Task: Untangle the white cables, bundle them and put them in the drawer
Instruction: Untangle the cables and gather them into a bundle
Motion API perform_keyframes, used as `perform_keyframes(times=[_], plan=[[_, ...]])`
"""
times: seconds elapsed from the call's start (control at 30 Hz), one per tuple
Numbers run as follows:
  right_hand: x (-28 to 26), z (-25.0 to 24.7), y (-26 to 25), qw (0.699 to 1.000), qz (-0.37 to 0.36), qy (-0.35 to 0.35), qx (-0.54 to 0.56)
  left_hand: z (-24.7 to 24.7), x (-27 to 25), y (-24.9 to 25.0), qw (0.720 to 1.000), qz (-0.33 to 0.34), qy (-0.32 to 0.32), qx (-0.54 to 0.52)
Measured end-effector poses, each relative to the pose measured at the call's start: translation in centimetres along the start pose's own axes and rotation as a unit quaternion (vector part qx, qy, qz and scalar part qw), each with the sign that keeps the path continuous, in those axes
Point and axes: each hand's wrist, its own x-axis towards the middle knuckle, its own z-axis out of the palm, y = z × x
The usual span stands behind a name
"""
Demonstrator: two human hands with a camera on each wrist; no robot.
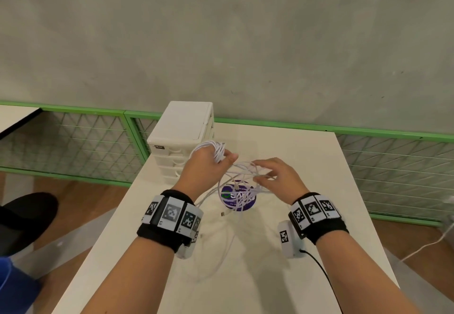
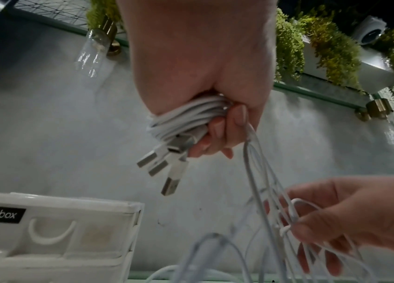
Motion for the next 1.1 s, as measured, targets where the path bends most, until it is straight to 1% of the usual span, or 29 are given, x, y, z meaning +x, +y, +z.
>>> perform_keyframes(times=[0.07, 0.13, 0.17, 0.2, 0.23, 0.3, 0.33, 0.37, 0.43, 0.5, 0.6, 0.7, 0.83, 0.93, 1.0, 1.03, 1.1], plan=[[0.2, -0.6, 0.5, 0.999, 0.011, 0.02, -0.024, 0.1, -0.1, -0.1, 1.0, 0.007, -0.028, 0.007], [0.2, -1.3, 0.3, 0.998, 0.01, 0.008, -0.058, 0.2, 0.0, -0.4, 0.999, 0.002, -0.038, -0.016], [0.2, -1.5, -0.1, 0.998, -0.005, 0.001, -0.058, 0.2, 0.1, -0.4, 0.999, 0.0, -0.04, -0.027], [0.0, -1.5, -0.7, 0.999, -0.031, 0.004, -0.036, 0.3, 0.2, -0.4, 0.999, 0.002, -0.044, -0.03], [-0.2, -1.2, -1.6, 0.998, -0.064, 0.022, 0.0, 0.4, 0.3, -0.3, 0.998, 0.011, -0.052, -0.029], [-0.8, 0.1, -3.4, 0.987, -0.124, 0.079, 0.064, 0.8, 0.3, 0.2, 0.997, 0.037, -0.063, -0.038], [-1.0, 0.8, -4.0, 0.982, -0.131, 0.099, 0.092, 1.1, 0.2, 0.5, 0.996, 0.047, -0.061, -0.047], [-1.2, 1.5, -4.5, 0.979, -0.121, 0.107, 0.124, 1.2, 0.2, 0.7, 0.996, 0.053, -0.054, -0.056], [-1.4, 2.0, -4.8, 0.976, -0.09, 0.087, 0.178, 1.3, 0.2, 0.7, 0.996, 0.049, -0.041, -0.066], [-1.2, 1.9, -4.6, 0.98, -0.071, 0.049, 0.18, 1.1, 0.0, 0.6, 0.996, 0.047, -0.033, -0.063], [-1.2, 1.5, -4.3, 0.986, -0.047, -0.007, 0.159, 0.5, -0.1, 1.0, 0.995, 0.057, -0.009, -0.079], [-1.2, 1.9, -3.4, 0.995, -0.044, -0.015, 0.084, -0.3, -0.1, 1.8, 0.993, 0.072, 0.011, -0.089], [-0.9, 2.5, -1.6, 0.998, -0.04, 0.042, -0.013, -0.8, -0.5, 2.7, 0.993, 0.079, 0.024, -0.086], [-0.6, 1.5, -0.4, 0.994, 0.018, 0.056, -0.088, -1.1, -0.6, 2.5, 0.993, 0.056, 0.039, -0.093], [-0.7, 0.5, -0.6, 0.988, 0.034, 0.107, -0.106, -1.2, -0.4, 2.1, 0.994, 0.042, 0.043, -0.093], [-0.8, 0.3, -0.9, 0.984, 0.015, 0.146, -0.1, -1.0, -0.4, 1.9, 0.995, 0.039, 0.041, -0.088], [-1.4, 0.1, -2.2, 0.974, -0.074, 0.21, -0.045, -0.6, -0.3, 2.0, 0.995, 0.037, 0.033, -0.083]])
